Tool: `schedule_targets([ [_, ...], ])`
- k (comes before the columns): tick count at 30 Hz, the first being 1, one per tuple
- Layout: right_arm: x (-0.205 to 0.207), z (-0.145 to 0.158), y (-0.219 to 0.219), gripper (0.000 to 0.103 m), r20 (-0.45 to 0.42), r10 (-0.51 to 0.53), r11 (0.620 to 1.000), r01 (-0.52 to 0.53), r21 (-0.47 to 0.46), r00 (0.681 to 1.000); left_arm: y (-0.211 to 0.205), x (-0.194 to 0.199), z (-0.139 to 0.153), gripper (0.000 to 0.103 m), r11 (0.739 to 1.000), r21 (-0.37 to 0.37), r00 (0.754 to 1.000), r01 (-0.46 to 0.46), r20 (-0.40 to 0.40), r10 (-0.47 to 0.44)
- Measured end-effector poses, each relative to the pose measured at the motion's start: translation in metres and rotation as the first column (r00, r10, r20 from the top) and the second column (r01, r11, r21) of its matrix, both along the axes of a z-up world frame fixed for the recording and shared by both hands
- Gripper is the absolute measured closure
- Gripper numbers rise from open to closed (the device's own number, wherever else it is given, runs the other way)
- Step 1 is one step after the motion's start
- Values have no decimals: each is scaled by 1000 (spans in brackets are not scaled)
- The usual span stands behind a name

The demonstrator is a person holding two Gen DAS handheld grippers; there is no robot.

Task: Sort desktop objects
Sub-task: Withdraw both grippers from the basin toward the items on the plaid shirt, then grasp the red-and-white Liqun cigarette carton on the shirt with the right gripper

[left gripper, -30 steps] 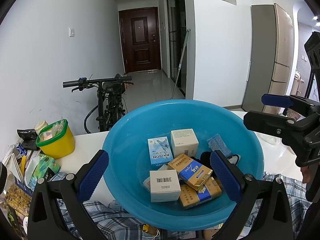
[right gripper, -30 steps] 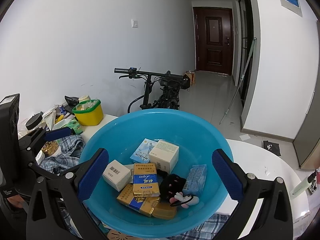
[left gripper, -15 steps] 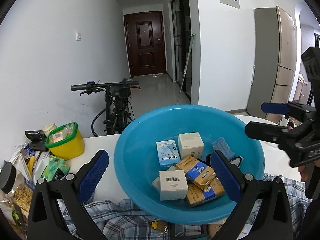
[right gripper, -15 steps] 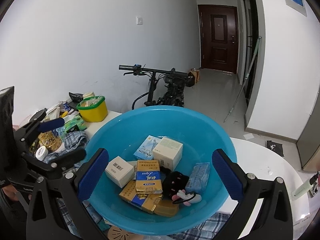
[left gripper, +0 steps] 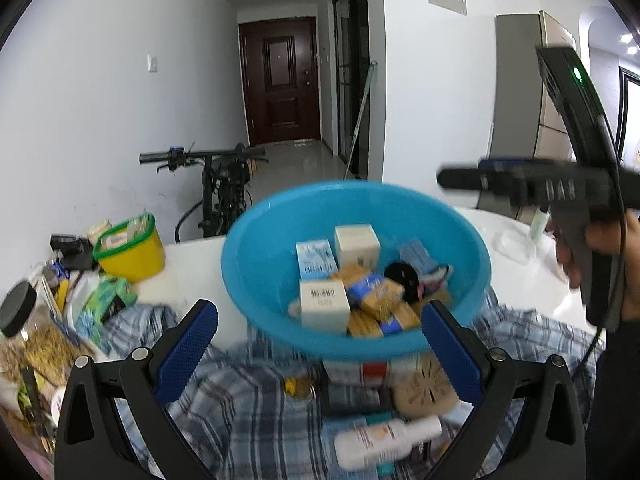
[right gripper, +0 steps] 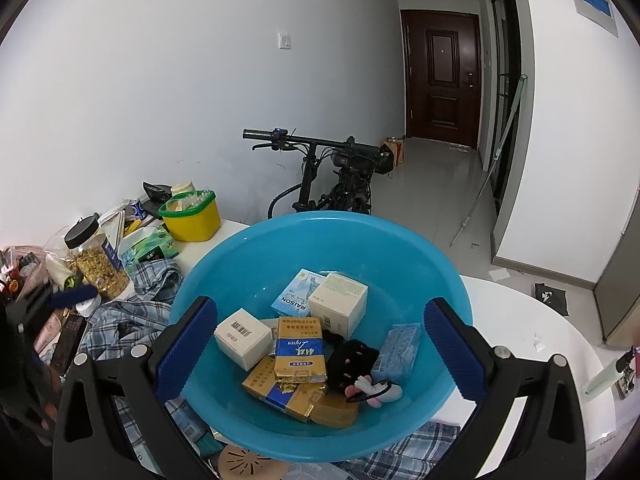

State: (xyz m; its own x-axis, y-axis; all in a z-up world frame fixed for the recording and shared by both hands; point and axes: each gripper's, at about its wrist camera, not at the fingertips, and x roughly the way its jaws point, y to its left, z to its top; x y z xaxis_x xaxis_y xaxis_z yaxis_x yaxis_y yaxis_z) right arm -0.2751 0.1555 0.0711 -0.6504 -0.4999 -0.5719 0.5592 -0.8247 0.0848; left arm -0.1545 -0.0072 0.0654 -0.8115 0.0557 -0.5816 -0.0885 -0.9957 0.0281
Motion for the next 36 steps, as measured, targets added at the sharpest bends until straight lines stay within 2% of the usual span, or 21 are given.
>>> schedule_targets([
  [7,2,4,4,0,-6,5,1000,-5,-12,1000,15,21,-35,0,998,55,997,0,73,-4],
  [10,3,5,6,0,-7,5,1000,-5,-16,1000,32,28,-54,0,998,54,992,45,115,-51],
  [14,4,7,10,0,-8,4,1000,-4,-23,1000,47,31,-80,0,1000,-1,987,20,160,-20],
  [19,5,10,12,0,-11,10,999,-11,-37,1000,44,23,-100,0,1000,8,978,-3,208,1],
  [36,3,4,5,0,2,15,1000,-15,-6,1000,47,8,-126,0,1000,2,964,9,266,-9],
])
